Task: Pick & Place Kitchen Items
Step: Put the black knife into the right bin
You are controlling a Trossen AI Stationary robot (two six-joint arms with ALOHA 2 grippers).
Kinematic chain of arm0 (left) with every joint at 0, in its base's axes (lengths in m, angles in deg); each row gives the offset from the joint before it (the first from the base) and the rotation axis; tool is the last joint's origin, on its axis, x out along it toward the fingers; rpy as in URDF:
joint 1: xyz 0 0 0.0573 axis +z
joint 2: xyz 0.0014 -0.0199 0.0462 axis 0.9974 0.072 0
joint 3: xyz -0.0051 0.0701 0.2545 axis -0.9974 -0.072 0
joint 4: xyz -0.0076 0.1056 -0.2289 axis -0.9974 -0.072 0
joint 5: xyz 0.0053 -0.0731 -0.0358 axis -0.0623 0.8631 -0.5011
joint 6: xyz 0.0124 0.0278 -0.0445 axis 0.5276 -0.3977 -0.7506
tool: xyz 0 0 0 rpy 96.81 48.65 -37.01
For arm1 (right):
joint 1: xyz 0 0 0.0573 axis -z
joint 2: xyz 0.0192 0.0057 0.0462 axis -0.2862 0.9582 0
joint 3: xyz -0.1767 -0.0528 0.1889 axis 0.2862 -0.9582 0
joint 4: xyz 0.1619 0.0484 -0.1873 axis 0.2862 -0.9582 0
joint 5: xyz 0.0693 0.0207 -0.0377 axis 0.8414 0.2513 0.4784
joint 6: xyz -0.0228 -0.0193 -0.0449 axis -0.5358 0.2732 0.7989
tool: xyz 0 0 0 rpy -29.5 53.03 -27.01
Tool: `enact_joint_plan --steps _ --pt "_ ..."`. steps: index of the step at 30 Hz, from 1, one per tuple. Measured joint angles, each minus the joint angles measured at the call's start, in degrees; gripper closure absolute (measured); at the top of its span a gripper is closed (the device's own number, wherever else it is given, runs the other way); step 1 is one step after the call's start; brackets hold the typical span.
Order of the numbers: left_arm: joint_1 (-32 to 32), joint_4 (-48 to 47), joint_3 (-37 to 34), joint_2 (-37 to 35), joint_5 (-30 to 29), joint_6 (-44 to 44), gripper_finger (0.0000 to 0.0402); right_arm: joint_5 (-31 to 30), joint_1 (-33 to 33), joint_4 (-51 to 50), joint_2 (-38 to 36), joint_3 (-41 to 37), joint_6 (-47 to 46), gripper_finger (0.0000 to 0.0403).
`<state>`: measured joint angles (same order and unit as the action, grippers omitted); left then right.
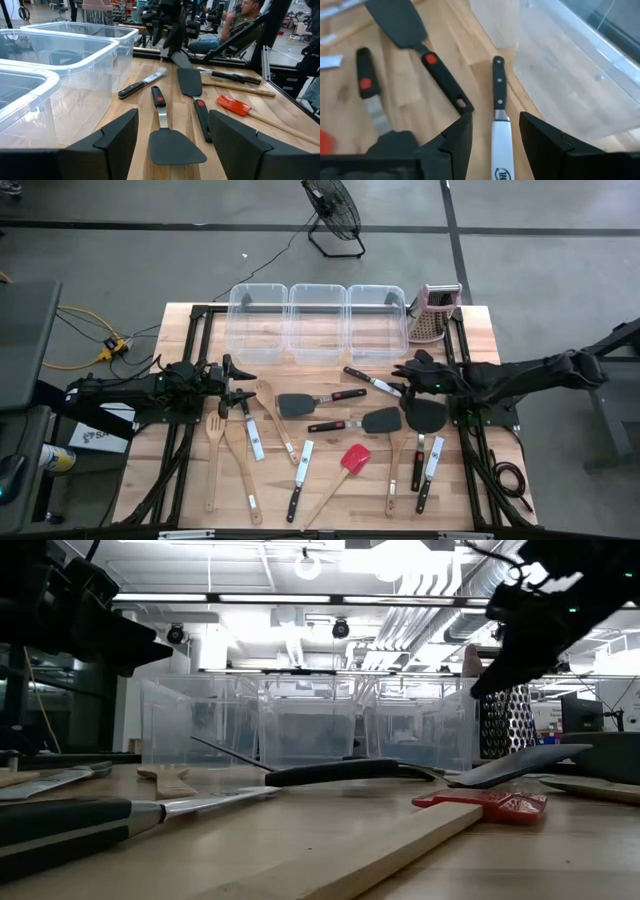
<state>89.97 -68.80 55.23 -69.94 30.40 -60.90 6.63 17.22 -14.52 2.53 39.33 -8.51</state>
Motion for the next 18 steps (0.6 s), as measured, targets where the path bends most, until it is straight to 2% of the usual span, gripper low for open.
enact_joint_plan --steps 10,14,18 --pt "0.0 0.02 0.0 0.02 -0.02 0.0 0.0162 3.34 2.09 0.36 16.56 6.92 1.76 0.0247" --pt "0.0 0.01 0.0 0.0 -0.01 -0.01 0.0162 2.84 2.29 0.64 19.96 7.95 4.8 0.0242" --pt "0.0 0.0 0.0 0.02 0.0 0.0 0.0162 1.72 2.53 2.54 22.39 8.05 4.51 0.0216"
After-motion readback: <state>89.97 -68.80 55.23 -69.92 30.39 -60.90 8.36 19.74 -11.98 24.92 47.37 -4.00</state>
